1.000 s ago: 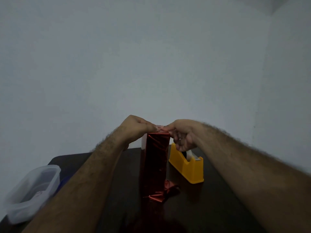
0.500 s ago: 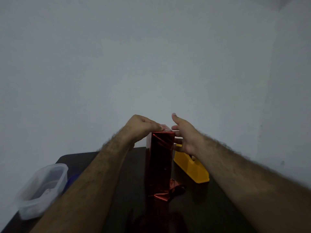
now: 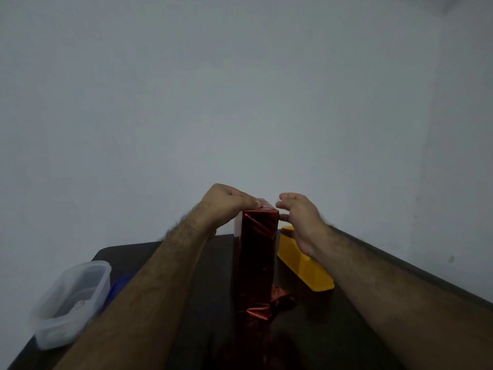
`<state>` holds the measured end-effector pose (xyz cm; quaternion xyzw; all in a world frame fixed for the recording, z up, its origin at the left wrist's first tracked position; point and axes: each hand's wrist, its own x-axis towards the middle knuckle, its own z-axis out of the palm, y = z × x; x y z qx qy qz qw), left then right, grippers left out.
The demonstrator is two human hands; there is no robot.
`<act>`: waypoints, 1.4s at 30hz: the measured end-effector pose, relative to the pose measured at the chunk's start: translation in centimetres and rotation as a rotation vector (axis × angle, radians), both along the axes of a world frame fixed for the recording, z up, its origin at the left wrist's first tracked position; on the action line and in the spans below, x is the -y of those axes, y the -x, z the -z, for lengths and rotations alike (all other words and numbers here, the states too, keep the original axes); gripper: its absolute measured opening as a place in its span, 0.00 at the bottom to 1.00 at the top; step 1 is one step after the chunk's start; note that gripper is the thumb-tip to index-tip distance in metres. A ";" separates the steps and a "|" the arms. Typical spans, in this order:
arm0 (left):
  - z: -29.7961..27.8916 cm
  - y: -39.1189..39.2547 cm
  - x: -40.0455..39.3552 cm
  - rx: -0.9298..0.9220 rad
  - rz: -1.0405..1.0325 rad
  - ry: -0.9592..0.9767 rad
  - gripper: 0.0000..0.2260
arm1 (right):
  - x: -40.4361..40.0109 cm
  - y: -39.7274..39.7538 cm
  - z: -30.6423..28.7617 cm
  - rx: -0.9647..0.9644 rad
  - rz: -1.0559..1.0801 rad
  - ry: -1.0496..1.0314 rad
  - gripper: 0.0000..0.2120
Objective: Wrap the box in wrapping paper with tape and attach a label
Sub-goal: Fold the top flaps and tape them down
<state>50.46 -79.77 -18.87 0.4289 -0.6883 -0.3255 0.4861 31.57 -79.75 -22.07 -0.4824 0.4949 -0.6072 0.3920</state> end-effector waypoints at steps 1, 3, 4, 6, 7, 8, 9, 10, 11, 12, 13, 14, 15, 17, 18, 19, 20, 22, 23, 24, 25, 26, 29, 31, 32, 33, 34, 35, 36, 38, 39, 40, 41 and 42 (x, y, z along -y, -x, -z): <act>0.0 0.0 -0.1 0.002 0.009 0.002 0.03 | -0.3 -0.3 -1.0 -0.030 -0.042 -0.010 0.08; 0.1 -0.1 0.1 0.000 -0.006 0.006 0.03 | -0.7 -1.2 -2.5 -0.119 -0.147 -0.088 0.11; 0.1 -0.2 0.0 -0.004 -0.024 0.008 0.03 | -1.1 -1.8 -3.1 -0.166 -0.177 -0.132 0.11; -0.1 -0.3 -0.2 -0.015 -0.037 0.000 0.05 | -1.3 -2.4 -3.3 -0.228 -0.179 -0.193 0.08; -0.2 -0.2 -0.3 -0.021 -0.030 -0.007 0.05 | -1.5 -2.6 -3.1 -0.227 -0.173 -0.201 0.07; -0.3 -0.3 -0.6 -0.026 -0.018 -0.015 0.05 | -1.7 -2.7 -2.9 -0.216 -0.168 -0.199 0.07; -0.4 -0.2 -0.8 -0.026 -0.006 -0.020 0.05 | -1.8 -2.6 -2.6 -0.207 -0.162 -0.192 0.07; -0.5 -0.1 -1.2 -0.031 0.005 -0.024 0.04 | -2.0 -2.5 -2.6 -0.196 -0.159 -0.190 0.08; -0.5 0.0 -1.2 -0.036 0.015 -0.024 0.05 | -2.2 -2.5 -2.6 -0.187 -0.157 -0.190 0.08; -0.5 0.0 -1.3 -0.054 0.024 -0.028 0.05 | -2.4 -2.5 -2.7 -0.176 -0.158 -0.191 0.08; -0.5 0.1 -1.2 -0.066 0.033 -0.030 0.06 | -2.5 -2.5 -2.9 -0.172 -0.155 -0.194 0.08; -0.4 0.1 -1.4 -0.071 0.040 -0.029 0.06 | -2.6 -2.6 -3.0 -0.169 -0.144 -0.195 0.08; -0.4 0.1 -1.4 -0.061 0.037 -0.021 0.06 | -2.6 -2.7 -3.1 -0.164 -0.123 -0.196 0.08; -0.4 0.1 -1.3 -0.031 0.031 -0.005 0.05 | -2.4 -3.0 -3.1 -0.113 -0.064 -0.198 0.10; -0.4 0.1 -1.4 -0.024 0.030 0.000 0.05 | -2.4 -3.1 -3.1 -0.082 -0.034 -0.202 0.11; -0.4 0.0 -1.2 -0.015 0.032 0.006 0.05 | -2.4 -3.1 -3.2 -0.060 -0.012 -0.207 0.13; -0.5 -0.1 -1.2 -0.008 0.027 0.006 0.05 | -2.3 -3.1 -3.2 -0.043 0.005 -0.211 0.14; -0.5 -0.2 -1.2 -0.008 0.022 -0.004 0.05 | -2.4 -3.0 -3.4 0.006 0.003 -0.217 0.14; -0.5 -0.2 -1.0 -0.009 0.017 -0.009 0.05 | -2.6 -3.0 -3.4 0.021 -0.017 -0.217 0.12; -0.6 -0.1 -1.1 -0.015 0.006 -0.014 0.06 | -2.8 -3.0 -3.4 0.011 -0.038 -0.219 0.09; -0.5 -0.1 -0.9 -0.018 -0.004 -0.016 0.06 | -2.8 -2.9 -3.3 -0.020 -0.057 -0.219 0.08; -0.6 -0.1 -0.9 -0.026 -0.008 -0.017 0.07 | -2.9 -2.9 -3.1 -0.056 -0.068 -0.215 0.08; -0.5 0.0 -1.0 -0.072 0.035 -0.035 0.07 | -2.6 -2.9 -2.6 -0.112 -0.055 -0.173 0.05; -0.4 0.0 -1.3 -0.095 0.071 -0.042 0.06 | -2.4 -2.9 -2.5 -0.149 -0.038 -0.139 0.05; -0.4 0.0 -1.3 -0.093 0.075 -0.040 0.06 | -2.3 -2.9 -2.5 -0.165 -0.032 -0.124 0.05; -0.3 0.0 -1.0 -0.082 0.070 -0.035 0.06 | -2.1 -2.9 -2.5 -0.176 -0.021 -0.106 0.05; -0.2 0.0 -0.7 -0.067 0.062 -0.029 0.06 | -1.7 -2.9 -2.4 -0.180 -0.003 -0.083 0.05; 0.0 0.0 -0.4 -0.049 0.058 -0.021 0.06 | -1.3 -2.9 -2.2 -0.191 0.021 -0.053 0.07; 0.1 0.0 -0.4 -0.046 0.056 -0.018 0.06 | -0.8 -2.9 -1.9 -0.211 0.050 -0.020 0.10; 0.5 -0.3 -0.2 -0.073 0.060 -0.022 0.07 | 0.0 -2.9 -1.2 -0.241 0.102 0.014 0.15; 0.7 -0.4 0.1 -0.095 0.066 -0.019 0.08 | 0.1 -2.8 -0.9 -0.230 0.110 0.015 0.16; 0.8 -0.5 0.3 -0.115 0.075 -0.009 0.09 | 0.1 -2.7 -0.7 -0.214 0.107 0.006 0.17; 1.0 -0.6 0.4 -0.130 0.082 0.005 0.10 | 0.1 -2.5 -0.6 -0.200 0.104 -0.006 0.18; 1.1 -0.7 0.5 -0.130 0.082 0.018 0.12 | 0.1 -2.3 -0.7 -0.188 0.104 -0.011 0.19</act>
